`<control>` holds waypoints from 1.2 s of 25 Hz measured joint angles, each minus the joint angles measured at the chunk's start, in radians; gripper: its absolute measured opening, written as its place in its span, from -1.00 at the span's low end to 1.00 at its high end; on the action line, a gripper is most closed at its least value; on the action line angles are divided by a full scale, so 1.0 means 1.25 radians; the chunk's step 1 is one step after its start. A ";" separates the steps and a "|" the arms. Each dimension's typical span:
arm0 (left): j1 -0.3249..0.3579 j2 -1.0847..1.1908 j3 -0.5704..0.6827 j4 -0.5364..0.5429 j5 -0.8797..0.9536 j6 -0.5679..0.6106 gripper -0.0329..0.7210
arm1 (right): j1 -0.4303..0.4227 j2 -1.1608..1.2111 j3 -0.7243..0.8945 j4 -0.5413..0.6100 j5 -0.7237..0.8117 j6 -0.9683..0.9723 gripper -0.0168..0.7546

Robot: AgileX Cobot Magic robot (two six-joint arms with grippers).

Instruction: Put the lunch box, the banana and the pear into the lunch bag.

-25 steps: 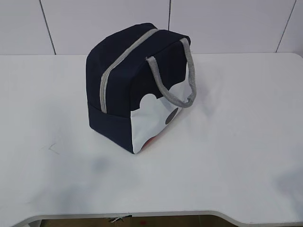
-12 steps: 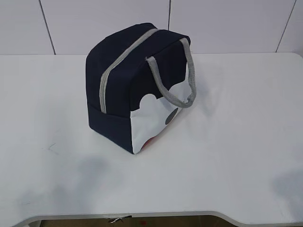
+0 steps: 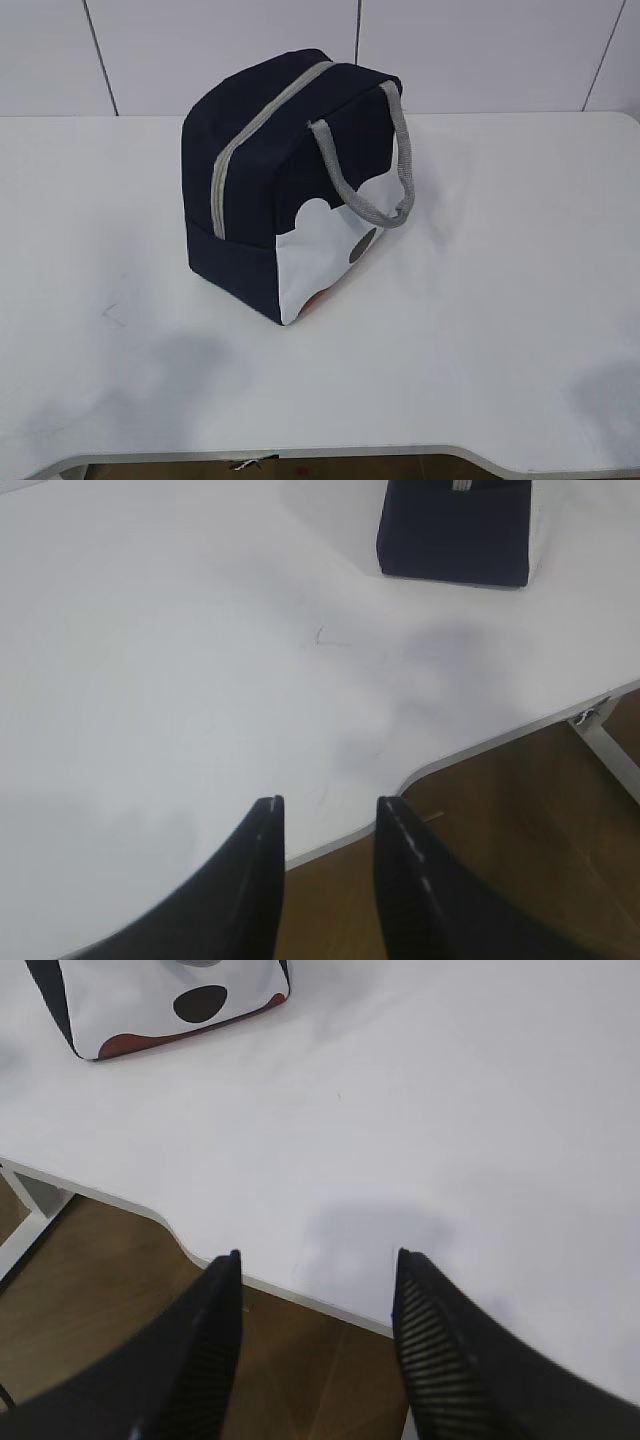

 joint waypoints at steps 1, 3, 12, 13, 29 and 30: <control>0.002 0.000 0.000 0.001 0.000 -0.001 -0.29 | 0.000 0.000 0.000 0.002 0.000 0.000 0.11; 0.015 0.000 0.000 0.002 0.000 -0.001 -0.29 | -0.011 0.000 0.000 0.002 0.000 0.000 0.11; 0.263 0.000 0.000 0.002 0.000 -0.002 -0.29 | -0.305 0.000 0.000 0.002 -0.001 0.000 0.11; 0.279 0.000 0.000 0.002 0.000 -0.003 -0.29 | -0.328 0.000 0.000 0.002 -0.001 0.000 0.11; 0.291 0.000 0.000 0.002 0.000 -0.003 -0.29 | -0.350 0.000 0.000 0.002 -0.001 0.000 0.11; 0.291 0.000 0.000 0.002 0.000 -0.003 -0.29 | -0.350 0.000 0.000 0.002 -0.001 0.000 0.11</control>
